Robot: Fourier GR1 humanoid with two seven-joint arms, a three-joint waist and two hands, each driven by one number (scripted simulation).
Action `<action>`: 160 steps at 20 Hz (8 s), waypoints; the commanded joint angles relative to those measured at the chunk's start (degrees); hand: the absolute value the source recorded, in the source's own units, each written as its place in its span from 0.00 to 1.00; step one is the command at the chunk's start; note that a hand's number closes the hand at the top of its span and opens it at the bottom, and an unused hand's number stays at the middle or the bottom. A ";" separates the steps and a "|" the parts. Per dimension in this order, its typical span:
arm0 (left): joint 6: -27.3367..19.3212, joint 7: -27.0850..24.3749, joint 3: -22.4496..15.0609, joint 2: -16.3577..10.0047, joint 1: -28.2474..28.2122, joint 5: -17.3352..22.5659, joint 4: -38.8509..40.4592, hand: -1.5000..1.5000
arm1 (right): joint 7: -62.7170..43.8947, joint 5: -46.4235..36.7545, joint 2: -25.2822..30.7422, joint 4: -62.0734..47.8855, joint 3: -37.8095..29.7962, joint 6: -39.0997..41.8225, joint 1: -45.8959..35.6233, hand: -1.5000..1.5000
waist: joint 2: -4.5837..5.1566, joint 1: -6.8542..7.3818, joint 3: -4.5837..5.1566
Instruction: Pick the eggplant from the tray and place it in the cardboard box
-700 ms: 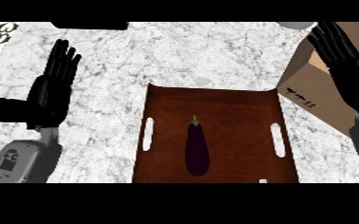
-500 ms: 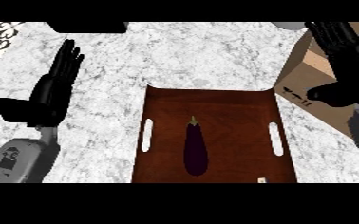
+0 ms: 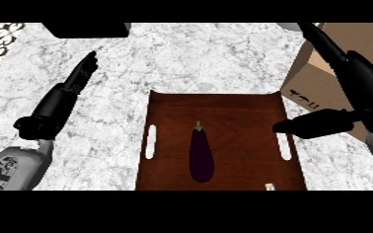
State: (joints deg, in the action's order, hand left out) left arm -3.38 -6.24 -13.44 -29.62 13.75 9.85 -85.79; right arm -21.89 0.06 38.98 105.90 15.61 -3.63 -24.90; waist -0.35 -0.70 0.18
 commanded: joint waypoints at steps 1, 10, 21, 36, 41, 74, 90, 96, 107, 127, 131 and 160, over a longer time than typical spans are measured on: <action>0.86 -0.49 -2.31 1.41 0.94 -2.42 0.65 0.50 | 0.54 -6.97 2.66 3.35 5.80 4.14 -0.14 0.00 | 0.30 0.37 -0.12; 1.96 0.08 -0.83 1.01 0.30 -2.52 -1.34 0.50 | -18.30 -10.98 2.26 7.47 19.26 20.49 -10.26 0.00 | 0.12 1.84 0.07; 1.51 -0.55 -1.35 3.82 0.29 -4.85 0.98 0.50 | -44.12 -6.92 -18.81 -3.41 32.32 33.99 -26.96 0.00 | 0.20 1.89 0.02; 4.15 -1.06 1.52 2.75 -1.59 -4.86 -0.61 0.50 | -52.48 -6.22 -28.87 -14.67 38.64 31.31 -27.49 0.00 | -0.03 1.06 -0.12; 6.02 -1.45 3.21 3.05 -0.18 -4.25 3.03 0.50 | -51.97 -10.34 -30.25 -16.30 38.70 30.88 -27.53 0.00 | 0.18 0.57 -0.12; 10.10 1.67 8.14 7.18 -1.80 -7.99 -1.90 0.50 | -35.66 -35.17 -33.69 -30.12 36.56 33.02 -10.94 0.00 | 0.37 0.91 -0.17; 10.71 0.95 9.69 11.29 -0.21 -13.50 -0.87 0.50 | -11.23 -51.08 -32.30 -35.46 34.20 27.73 -10.30 1.00 | 0.47 1.00 -0.19; 12.11 1.98 10.48 11.04 -3.21 -12.38 -3.44 0.50 | -4.12 -50.60 -27.27 -24.89 29.91 23.54 -8.59 1.00 | 0.32 0.80 -0.21; 12.07 1.41 11.42 11.07 -1.73 -13.50 -1.75 0.50 | 18.42 -46.99 -5.90 -0.97 18.44 9.29 3.55 1.00 | 0.12 -0.40 -0.19; 13.85 0.71 13.37 11.42 0.97 -14.36 1.12 0.50 | 4.86 -23.73 -1.16 -4.60 -25.99 15.93 -0.92 1.00 | 0.42 0.37 -0.15; 13.24 3.00 10.96 13.19 -1.02 -15.48 -3.53 0.50 | 15.28 -30.44 2.34 -20.17 -25.87 12.64 -3.70 1.00 | 0.61 1.30 -0.20; 14.50 2.71 11.96 14.05 -1.21 -16.14 -2.09 0.50 | 55.17 -20.78 8.19 -76.56 -33.76 33.93 -21.76 0.00 | 0.50 1.65 -0.47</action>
State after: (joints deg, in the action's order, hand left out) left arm 11.23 -3.67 -1.30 -15.55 13.49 -5.92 -87.81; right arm 31.40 -30.37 50.07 33.42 -9.14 28.17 -44.27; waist 0.42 1.31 -0.16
